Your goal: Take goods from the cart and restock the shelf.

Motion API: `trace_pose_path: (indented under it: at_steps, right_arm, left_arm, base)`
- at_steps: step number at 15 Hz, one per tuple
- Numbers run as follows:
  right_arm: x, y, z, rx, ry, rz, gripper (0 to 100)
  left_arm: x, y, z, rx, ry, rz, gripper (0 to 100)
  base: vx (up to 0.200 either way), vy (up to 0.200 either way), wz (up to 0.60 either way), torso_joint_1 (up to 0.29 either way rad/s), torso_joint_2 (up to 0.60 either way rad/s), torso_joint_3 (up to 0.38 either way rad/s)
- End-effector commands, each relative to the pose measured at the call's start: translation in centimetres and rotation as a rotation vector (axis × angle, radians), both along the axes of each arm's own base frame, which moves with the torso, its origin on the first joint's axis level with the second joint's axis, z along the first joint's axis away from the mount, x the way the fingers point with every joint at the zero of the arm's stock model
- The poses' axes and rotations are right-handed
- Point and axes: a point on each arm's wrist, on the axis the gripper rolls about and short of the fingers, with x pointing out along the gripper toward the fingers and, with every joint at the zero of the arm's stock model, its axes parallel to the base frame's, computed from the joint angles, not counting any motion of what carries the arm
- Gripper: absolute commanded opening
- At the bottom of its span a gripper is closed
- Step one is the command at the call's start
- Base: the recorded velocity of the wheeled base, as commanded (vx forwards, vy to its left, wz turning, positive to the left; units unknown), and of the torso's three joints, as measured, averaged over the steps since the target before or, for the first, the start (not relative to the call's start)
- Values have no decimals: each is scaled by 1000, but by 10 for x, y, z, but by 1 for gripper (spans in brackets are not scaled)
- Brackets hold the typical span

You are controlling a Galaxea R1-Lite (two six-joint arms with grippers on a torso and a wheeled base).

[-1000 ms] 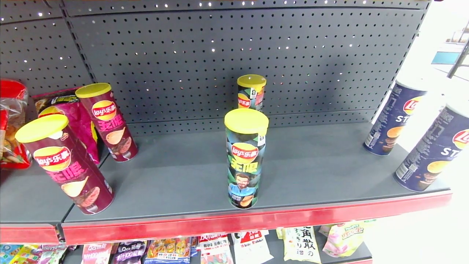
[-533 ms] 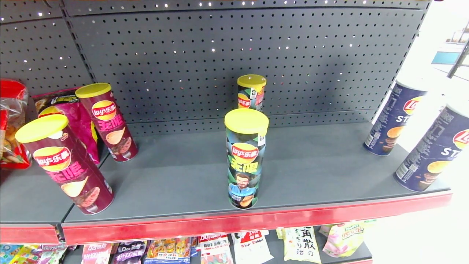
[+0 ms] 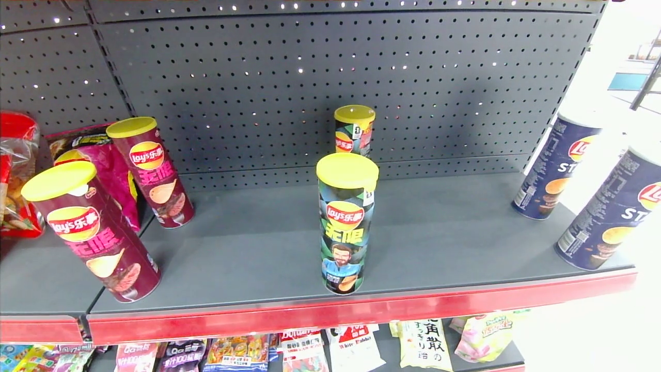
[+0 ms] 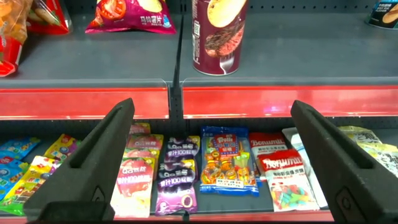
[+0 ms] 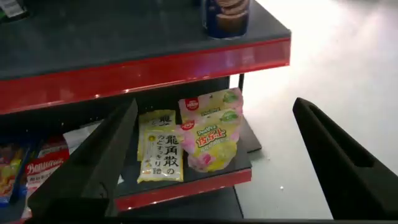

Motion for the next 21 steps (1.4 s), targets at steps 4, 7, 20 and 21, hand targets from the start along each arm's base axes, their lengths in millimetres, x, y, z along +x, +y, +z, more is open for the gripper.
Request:
trace_pose_path:
  at_steps: [4, 7, 20, 21]
  right_arm:
    - [0, 0, -5, -24, 30, 77, 100]
    - [0, 0, -5, -16, 25, 132, 100]
    - [-7, -2, -7, -23, -65, 102, 100]
    - [-7, -2, -7, -24, -65, 102, 100]
  left_arm:
    - [0, 0, 0, 0, -1, 0, 100]
    - [0, 0, 0, 0, -1, 0, 100]
    - [0, 0, 0, 0, -1, 0, 100]
    - [0, 0, 0, 0, 1, 2, 100]
  base:
    - [0, 0, 0, 0, 0, 0]
    - [0, 0, 0, 0, 0, 0]
    - [0, 0, 0, 0, 0, 0]
    - [0, 0, 0, 0, 0, 0]
